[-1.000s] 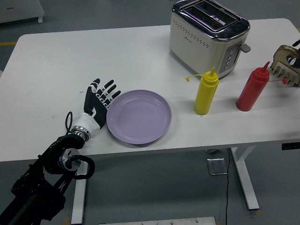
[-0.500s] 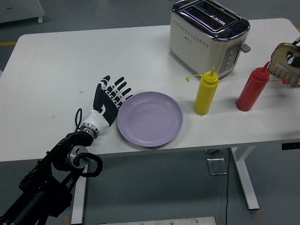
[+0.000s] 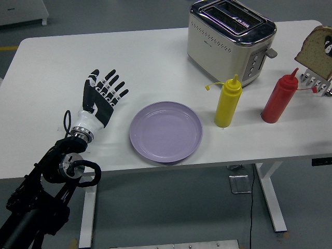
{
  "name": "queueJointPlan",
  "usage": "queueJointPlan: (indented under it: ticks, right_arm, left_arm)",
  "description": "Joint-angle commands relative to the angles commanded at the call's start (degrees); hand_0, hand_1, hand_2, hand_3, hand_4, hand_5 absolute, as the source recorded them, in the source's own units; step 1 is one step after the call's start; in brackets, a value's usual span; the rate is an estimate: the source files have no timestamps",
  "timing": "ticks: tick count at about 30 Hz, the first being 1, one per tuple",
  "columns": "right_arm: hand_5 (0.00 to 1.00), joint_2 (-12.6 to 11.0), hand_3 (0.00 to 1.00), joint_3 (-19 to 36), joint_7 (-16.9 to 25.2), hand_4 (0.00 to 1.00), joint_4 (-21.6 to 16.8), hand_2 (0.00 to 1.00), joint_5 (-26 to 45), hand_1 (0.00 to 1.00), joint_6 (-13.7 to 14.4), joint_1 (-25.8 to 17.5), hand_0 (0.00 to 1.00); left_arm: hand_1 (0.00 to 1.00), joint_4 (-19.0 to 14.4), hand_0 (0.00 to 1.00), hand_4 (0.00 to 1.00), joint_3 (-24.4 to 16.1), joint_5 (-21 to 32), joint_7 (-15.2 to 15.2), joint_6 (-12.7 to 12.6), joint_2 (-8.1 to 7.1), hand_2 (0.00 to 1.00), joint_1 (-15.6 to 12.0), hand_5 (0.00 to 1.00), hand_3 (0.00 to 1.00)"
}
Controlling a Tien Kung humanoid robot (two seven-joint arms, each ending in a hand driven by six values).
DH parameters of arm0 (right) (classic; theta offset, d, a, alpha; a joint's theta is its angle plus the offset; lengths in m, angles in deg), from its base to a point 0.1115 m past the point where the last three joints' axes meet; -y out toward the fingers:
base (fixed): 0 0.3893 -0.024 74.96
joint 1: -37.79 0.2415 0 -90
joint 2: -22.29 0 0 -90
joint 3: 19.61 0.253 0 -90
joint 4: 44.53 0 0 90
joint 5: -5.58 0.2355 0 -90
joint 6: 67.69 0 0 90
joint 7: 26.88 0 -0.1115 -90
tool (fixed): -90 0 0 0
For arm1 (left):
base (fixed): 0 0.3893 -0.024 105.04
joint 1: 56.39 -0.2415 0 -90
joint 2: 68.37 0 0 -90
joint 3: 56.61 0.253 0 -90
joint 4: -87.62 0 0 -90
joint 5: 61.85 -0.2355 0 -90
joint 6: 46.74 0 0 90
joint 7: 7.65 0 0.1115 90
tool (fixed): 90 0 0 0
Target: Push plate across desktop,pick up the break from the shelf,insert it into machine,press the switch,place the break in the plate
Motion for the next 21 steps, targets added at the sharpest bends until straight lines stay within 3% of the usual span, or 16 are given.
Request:
queueJointPlan:
  ticks: [11, 21]
  right_arm:
    - [0.002, -1.57, 0.489, 2.37, -0.70, 0.295, -5.90, 0.404, 3.48, 0.342, 5.65, 1.44, 0.305]
    - [0.002, -1.78, 0.486, -0.60, -2.72, 0.284, -11.20, 0.400, 9.18, 0.337, 8.00, 8.92, 0.303]
  left_arm:
    - [0.881, -8.70, 0.827, 0.614, -9.73, 7.95, 0.69, -1.11, -3.15, 0.947, -5.41, 0.998, 0.838]
    - [0.877, -13.09, 0.822, 0.612, -17.44, 11.31, 1.44, -0.82, -4.88, 0.946, -11.75, 0.998, 0.838]
